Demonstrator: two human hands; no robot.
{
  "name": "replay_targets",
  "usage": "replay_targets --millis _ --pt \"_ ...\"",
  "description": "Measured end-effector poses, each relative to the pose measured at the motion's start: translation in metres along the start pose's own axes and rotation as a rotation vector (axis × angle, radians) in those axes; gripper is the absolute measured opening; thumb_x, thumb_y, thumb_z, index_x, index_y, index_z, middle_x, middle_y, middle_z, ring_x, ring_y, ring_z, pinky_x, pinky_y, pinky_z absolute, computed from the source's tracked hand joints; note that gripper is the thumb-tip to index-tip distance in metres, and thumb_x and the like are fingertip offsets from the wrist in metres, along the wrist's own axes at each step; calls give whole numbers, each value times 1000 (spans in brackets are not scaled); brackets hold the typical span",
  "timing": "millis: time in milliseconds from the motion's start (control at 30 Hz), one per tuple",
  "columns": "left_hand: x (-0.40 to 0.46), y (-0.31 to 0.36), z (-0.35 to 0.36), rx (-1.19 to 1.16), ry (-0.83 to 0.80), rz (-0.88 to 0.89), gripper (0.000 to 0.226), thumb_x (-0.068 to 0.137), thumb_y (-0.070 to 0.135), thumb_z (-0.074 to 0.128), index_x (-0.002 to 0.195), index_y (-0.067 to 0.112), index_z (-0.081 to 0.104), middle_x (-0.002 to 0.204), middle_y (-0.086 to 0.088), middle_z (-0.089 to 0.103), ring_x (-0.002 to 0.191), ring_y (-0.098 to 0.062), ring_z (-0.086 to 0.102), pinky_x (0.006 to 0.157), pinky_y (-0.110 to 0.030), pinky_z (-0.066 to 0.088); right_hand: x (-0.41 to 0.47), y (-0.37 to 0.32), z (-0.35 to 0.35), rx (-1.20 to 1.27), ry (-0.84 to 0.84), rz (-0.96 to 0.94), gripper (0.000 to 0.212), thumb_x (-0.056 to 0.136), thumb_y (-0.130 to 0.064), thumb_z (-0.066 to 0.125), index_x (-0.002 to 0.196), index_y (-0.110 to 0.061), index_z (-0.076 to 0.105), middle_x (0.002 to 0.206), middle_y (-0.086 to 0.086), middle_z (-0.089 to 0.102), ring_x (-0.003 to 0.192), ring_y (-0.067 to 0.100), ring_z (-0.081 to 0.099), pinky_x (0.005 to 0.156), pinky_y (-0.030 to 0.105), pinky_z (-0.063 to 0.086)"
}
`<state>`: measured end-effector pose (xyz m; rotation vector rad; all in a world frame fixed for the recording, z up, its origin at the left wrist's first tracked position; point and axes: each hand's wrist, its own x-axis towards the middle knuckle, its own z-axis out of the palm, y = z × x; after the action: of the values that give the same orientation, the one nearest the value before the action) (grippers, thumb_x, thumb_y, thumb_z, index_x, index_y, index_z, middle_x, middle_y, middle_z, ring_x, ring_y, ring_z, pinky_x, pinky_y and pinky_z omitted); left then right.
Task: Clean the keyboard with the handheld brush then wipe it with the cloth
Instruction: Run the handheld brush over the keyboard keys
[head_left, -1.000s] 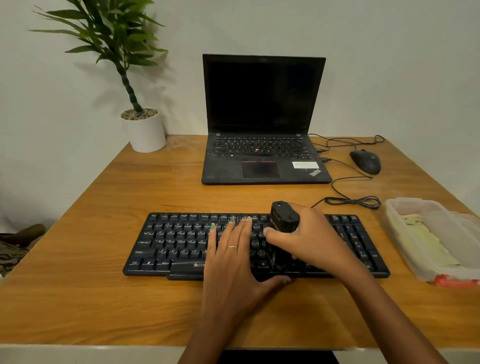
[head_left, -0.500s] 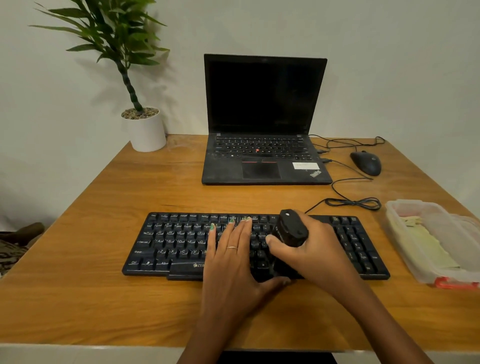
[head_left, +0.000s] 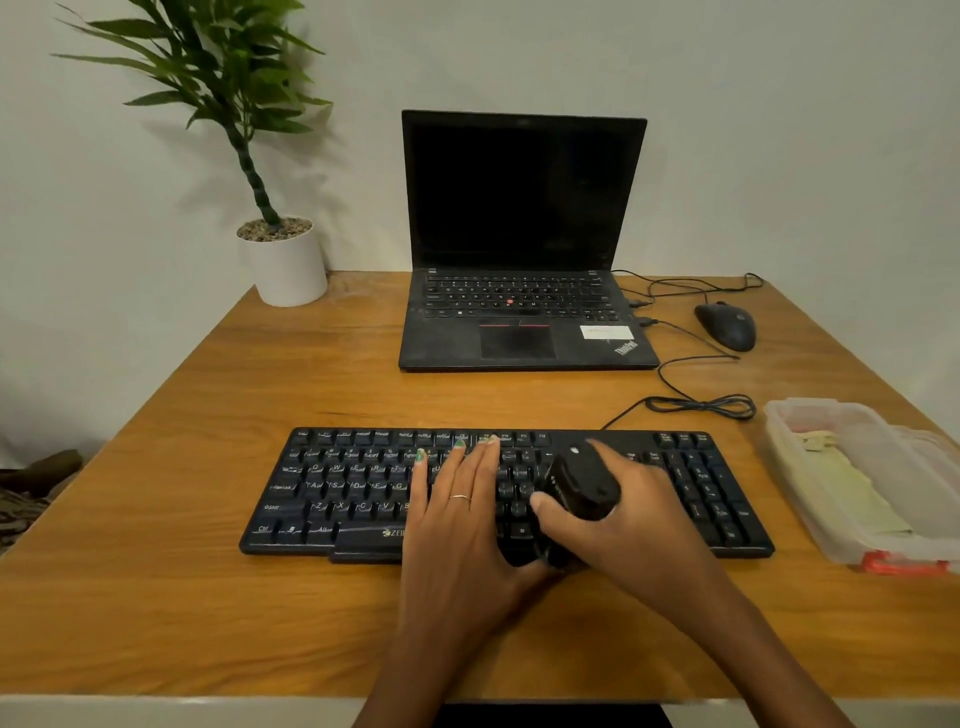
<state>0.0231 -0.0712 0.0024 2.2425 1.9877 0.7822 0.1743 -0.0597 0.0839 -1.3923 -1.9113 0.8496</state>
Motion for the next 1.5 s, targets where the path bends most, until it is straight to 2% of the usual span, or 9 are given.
replay_targets --millis 367,567,700,833,967,1100,1233,1367,1500 --pt "1 -1 1 10 -1 16 103 69 85 41 139 9 44 136 -4 55 129 -23 48 117 -41 2 3 3 -8 -44 -24 69 16 79 -35 68 78 -22 59 71 -3 64 65 6 61 52 19 50" --pt "1 -2 2 -13 4 20 103 70 86 43 140 10 42 139 -3 53 131 -23 46 118 -39 -2 5 0 2 -66 -15 24 23 78 -38 66 83 -17 60 74 1 65 71 17 63 63 40 55" --pt "2 -1 1 25 -21 18 109 69 92 34 140 10 45 139 -2 53 131 -22 46 117 -41 4 16 -2 -3 -267 118 -31 18 82 -41 63 82 -27 52 72 -7 60 68 10 58 57 25 50" --pt "2 -2 2 25 -6 18 109 69 91 36 141 10 44 139 -3 53 131 -22 46 116 -41 6 26 -5 -10 -216 -61 -11 20 79 -37 67 75 -22 55 69 -2 62 67 16 60 57 31 49" --pt "1 -1 2 44 -19 15 110 66 90 42 142 11 42 140 -2 52 131 -21 46 116 -40 6 35 1 -7 -256 131 -58 22 80 -36 69 75 -21 54 65 -2 60 61 15 56 49 22 40" --pt "1 -2 3 40 -7 15 110 67 91 42 142 11 42 140 -2 52 131 -21 46 117 -40 4 38 -2 -13 -129 -104 64 23 80 -31 69 82 -11 58 71 4 66 48 10 60 44 21 45" --pt "2 -1 3 56 -22 13 110 66 91 41 142 11 42 140 -2 51 132 -21 45 116 -40 6 44 1 -7 -236 139 -18 24 79 -33 68 72 -15 54 65 -1 59 60 16 57 50 23 44" --pt "2 -2 3 52 -14 15 109 67 91 40 142 11 42 140 -2 52 131 -21 45 116 -40 5 48 -4 -14 -194 -111 46 25 79 -30 68 82 -8 58 74 6 66 47 8 57 43 23 44" --pt "2 -2 4 67 -33 6 110 67 92 37 141 11 43 139 -2 52 130 -21 47 115 -41 7 62 1 -10 -292 109 -37 27 78 -34 69 79 -10 58 71 5 64 62 19 59 54 32 47"
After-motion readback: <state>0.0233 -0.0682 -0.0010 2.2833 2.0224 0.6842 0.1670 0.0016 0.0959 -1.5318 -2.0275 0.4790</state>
